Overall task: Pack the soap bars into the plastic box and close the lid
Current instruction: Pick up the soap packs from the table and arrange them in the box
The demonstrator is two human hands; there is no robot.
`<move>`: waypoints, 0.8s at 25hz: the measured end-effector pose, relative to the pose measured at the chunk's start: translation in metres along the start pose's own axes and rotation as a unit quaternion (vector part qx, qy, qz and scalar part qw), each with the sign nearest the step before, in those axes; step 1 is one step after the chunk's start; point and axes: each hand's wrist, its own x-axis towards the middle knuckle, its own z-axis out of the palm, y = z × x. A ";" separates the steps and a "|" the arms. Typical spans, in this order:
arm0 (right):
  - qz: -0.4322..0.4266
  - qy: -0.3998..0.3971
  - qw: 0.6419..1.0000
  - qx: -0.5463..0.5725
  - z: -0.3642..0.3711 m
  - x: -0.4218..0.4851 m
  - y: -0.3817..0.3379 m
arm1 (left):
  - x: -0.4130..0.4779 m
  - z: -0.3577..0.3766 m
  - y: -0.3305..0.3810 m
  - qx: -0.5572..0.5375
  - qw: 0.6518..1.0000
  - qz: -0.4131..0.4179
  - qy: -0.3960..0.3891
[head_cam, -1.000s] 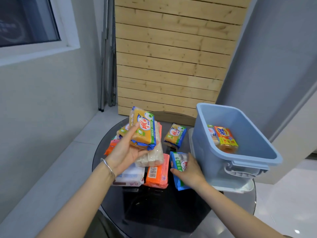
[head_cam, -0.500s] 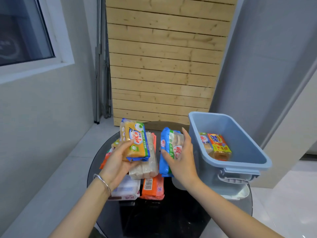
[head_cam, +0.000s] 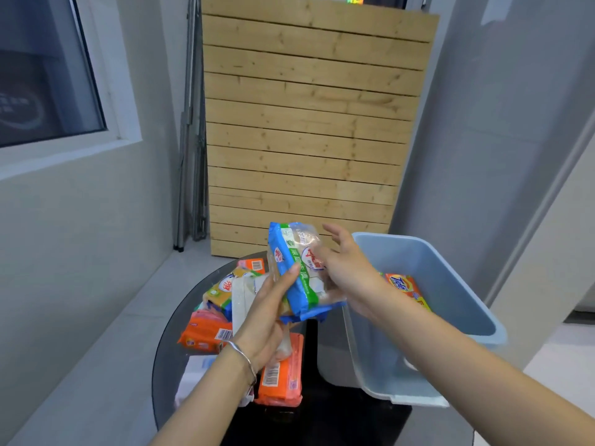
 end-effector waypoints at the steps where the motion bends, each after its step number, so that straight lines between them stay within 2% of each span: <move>1: 0.024 -0.014 0.999 0.031 -0.011 0.002 -0.001 | 0.003 0.005 0.000 0.006 1.000 -0.002 -0.001; 4: 0.117 -0.110 0.979 0.123 -0.044 0.005 -0.006 | 0.016 0.025 0.002 0.035 0.999 -0.004 -0.011; 6: 0.160 -0.161 0.959 0.169 -0.062 0.006 -0.011 | 0.027 0.045 0.006 0.046 0.998 -0.005 -0.046; 8: 0.160 -0.163 0.956 0.186 -0.082 0.012 -0.012 | 0.042 0.066 0.007 0.070 0.994 -0.004 -0.089; 14: 0.137 -0.101 0.961 0.216 -0.140 0.028 0.020 | 0.083 0.099 -0.026 0.145 0.982 -0.036 -0.118; 15: 0.152 -0.096 0.959 0.220 -0.149 0.030 0.028 | 0.089 0.098 -0.034 0.195 0.975 -0.030 -0.107; 17: 0.194 -0.096 0.959 0.185 -0.167 0.035 0.042 | 0.104 0.087 -0.051 0.356 0.934 -0.011 -0.017; 18: 0.217 -0.098 0.959 0.156 -0.175 0.038 0.050 | 0.107 0.082 -0.058 0.391 0.920 -0.009 0.015; 20: 0.259 -0.108 0.952 0.119 -0.186 0.044 0.064 | 0.112 0.074 -0.073 0.320 0.947 -0.035 0.016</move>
